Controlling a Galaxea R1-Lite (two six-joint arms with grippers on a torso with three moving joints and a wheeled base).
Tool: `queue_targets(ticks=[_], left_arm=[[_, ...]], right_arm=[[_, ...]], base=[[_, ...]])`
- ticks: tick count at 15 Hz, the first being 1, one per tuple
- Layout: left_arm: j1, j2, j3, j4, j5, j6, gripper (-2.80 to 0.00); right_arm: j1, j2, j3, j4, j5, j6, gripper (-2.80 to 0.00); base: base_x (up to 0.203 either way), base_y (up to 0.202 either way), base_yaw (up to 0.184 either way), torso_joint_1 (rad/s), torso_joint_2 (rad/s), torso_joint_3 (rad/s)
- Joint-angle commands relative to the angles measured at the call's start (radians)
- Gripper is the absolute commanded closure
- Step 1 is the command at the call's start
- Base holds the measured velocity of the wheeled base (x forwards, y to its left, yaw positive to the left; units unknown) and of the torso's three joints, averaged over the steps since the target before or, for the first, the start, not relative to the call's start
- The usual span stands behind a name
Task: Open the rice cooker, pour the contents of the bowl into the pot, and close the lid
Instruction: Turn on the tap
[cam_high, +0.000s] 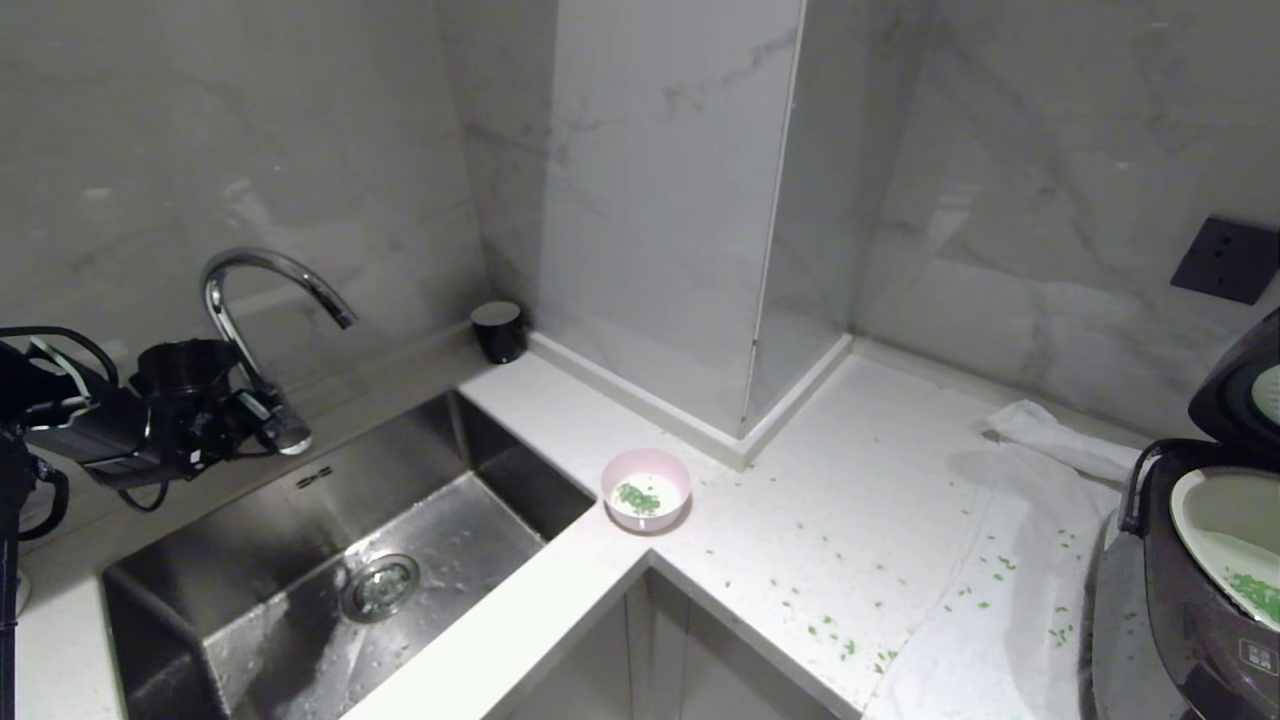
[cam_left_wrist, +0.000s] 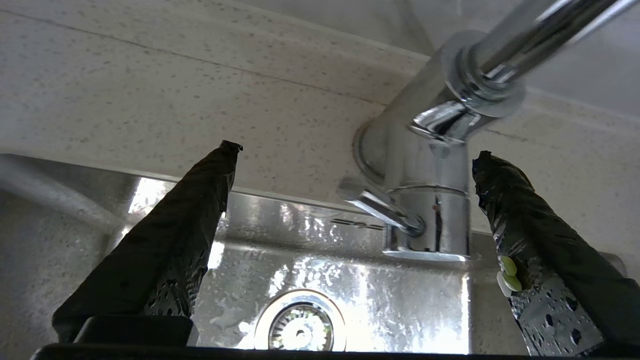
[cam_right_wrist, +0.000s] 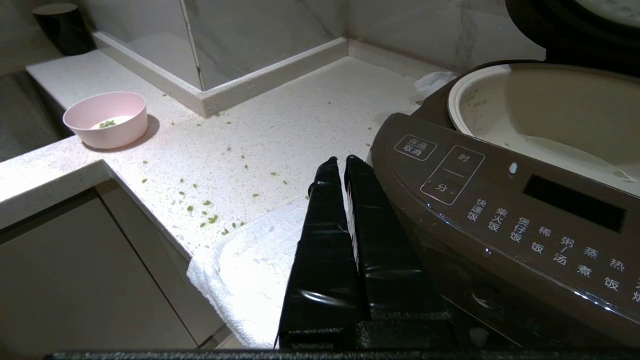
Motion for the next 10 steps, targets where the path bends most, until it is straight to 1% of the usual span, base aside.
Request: queue_targets(ticks=[1,7,10], left_arm=[[0.002,0.003,-0.013,-0.004,0.002,-0.003,0.0],[0.004,0.026,-0.056,-0.001,0.003,-0.003,0.0],[0.01,0.025,-0.054,0.001,0.005,-0.005,0.0]], right_arm=[[0.0,0.001,0.002,0.0,0.0,0.0,0.0],[0.0,0.001,0.002,0.0,0.0,0.0,0.0],[0.0,0.0,0.002,0.0,0.0,0.0,0.0]], base=[[0.0,0.0,0.0,0.0,0.0,0.0],[0.0,0.0,0.0,0.0,0.0,0.0],[0.0,0.0,0.0,0.0,0.0,0.0]])
